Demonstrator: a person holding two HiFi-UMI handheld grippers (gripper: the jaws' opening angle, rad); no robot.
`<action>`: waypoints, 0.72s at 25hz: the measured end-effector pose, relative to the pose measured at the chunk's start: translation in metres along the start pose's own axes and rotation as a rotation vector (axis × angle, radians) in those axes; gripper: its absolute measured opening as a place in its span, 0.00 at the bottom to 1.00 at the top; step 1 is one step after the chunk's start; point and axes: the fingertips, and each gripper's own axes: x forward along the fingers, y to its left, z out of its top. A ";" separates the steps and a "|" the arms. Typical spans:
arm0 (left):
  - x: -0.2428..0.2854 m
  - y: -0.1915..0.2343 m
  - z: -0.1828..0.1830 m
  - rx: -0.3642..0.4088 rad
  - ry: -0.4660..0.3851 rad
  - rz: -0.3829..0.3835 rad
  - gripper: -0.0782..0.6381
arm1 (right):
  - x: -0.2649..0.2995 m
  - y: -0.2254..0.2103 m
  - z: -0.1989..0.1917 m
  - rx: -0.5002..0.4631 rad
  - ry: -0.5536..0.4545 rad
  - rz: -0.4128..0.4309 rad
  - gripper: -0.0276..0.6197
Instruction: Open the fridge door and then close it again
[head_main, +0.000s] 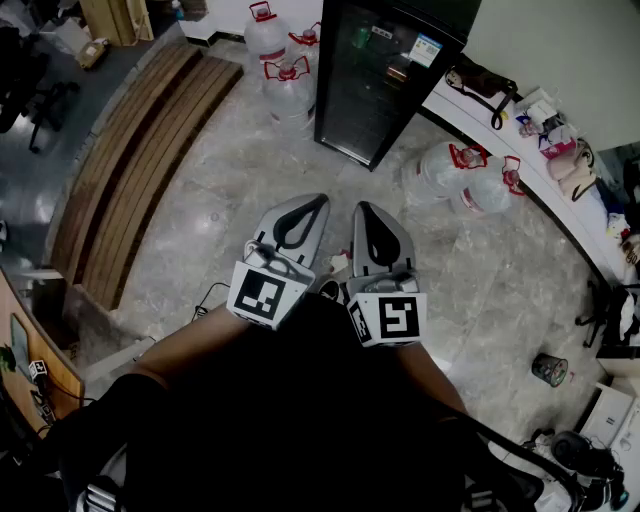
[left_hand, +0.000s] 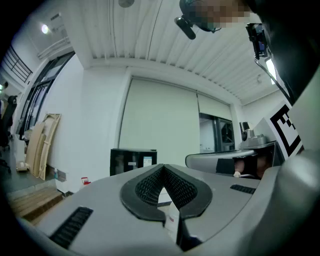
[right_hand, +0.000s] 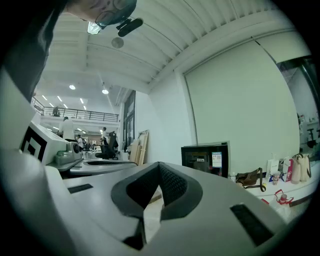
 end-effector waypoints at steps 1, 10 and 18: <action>0.002 -0.002 0.000 0.000 0.001 0.001 0.12 | -0.001 -0.002 0.000 -0.001 0.000 0.003 0.07; 0.019 -0.020 -0.004 -0.007 0.008 0.035 0.12 | -0.009 -0.027 -0.001 -0.007 -0.012 0.028 0.07; 0.014 -0.025 -0.011 -0.007 0.020 0.092 0.12 | -0.015 -0.038 -0.007 0.049 -0.015 0.067 0.07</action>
